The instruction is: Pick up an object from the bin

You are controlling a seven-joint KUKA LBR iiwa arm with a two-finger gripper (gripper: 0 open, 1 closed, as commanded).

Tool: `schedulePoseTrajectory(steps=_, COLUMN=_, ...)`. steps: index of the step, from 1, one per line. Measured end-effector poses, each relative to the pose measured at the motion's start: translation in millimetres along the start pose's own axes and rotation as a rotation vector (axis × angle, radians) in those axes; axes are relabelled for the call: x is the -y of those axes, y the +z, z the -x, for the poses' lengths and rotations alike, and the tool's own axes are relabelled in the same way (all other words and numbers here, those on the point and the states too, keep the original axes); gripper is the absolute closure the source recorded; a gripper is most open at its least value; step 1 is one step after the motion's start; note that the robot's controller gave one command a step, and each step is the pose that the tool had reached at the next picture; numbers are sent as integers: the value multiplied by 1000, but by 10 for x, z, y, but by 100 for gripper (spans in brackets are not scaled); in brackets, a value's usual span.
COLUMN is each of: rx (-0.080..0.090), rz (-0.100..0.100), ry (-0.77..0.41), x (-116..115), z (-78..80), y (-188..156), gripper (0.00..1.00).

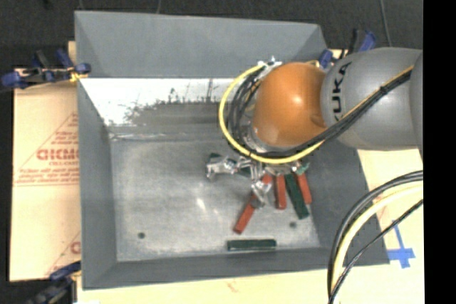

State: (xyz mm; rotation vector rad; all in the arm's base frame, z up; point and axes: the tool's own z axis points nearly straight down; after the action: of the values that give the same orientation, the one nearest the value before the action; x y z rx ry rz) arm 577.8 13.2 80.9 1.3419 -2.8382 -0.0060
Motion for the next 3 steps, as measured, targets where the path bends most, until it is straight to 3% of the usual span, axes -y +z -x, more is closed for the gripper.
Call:
schedulePoseTrajectory(steps=1, rx=-3, rz=-3, ry=-18, x=22, z=-723, y=108, gripper=0)
schedulePoseTrajectory(steps=2, rx=2, rz=-6, ry=-21, x=23, z=-678, y=93, gripper=100)
schedulePoseTrajectory(steps=3, rx=6, rz=-16, ry=-125, x=465, z=-628, y=-1303, gripper=100)
